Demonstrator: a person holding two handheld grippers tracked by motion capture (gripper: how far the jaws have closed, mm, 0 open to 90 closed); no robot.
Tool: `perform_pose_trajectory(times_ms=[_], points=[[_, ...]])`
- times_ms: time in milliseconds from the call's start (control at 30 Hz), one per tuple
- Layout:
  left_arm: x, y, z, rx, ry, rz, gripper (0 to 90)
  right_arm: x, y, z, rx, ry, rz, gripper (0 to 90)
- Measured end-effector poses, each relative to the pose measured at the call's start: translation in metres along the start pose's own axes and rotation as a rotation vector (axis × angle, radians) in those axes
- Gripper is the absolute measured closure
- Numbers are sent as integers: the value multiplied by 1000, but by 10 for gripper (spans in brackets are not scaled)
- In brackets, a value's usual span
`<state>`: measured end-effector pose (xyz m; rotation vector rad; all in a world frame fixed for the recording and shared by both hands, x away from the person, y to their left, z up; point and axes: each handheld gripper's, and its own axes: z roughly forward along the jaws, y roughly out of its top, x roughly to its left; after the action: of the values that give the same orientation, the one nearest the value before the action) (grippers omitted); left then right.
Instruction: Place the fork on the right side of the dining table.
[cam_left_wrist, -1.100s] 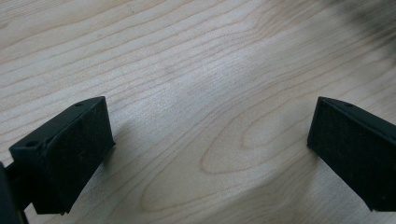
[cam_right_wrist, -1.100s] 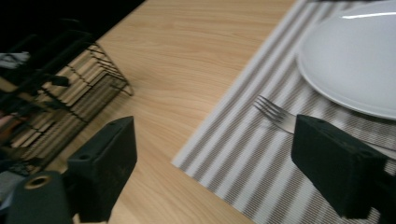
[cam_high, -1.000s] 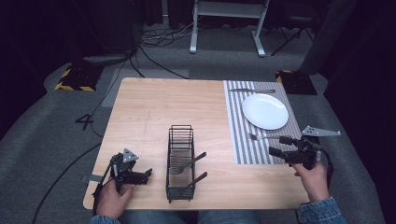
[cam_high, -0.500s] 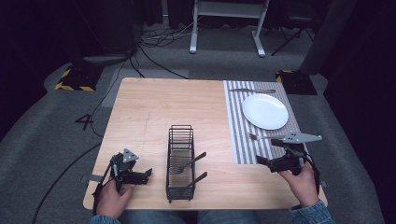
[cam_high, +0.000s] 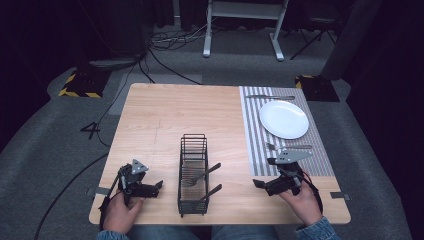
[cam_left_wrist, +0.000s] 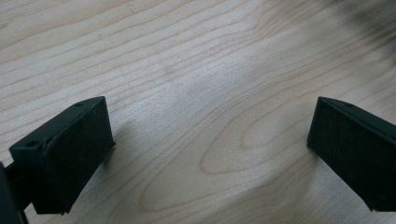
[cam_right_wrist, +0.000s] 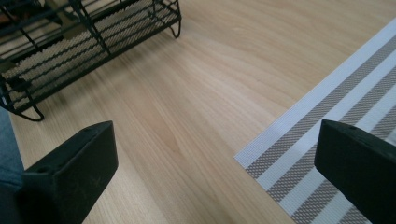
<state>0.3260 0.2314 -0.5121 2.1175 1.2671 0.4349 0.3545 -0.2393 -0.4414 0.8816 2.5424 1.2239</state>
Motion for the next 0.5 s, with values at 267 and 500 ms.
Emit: perform_pose_trajectory(times_ms=[267, 500], points=[[0, 0, 0, 0, 0, 0, 2, 13, -6, 30, 95, 22, -34, 0], [0, 0, 0, 1, 0, 0, 2, 18, -13, 49, 166, 25, -37, 0]])
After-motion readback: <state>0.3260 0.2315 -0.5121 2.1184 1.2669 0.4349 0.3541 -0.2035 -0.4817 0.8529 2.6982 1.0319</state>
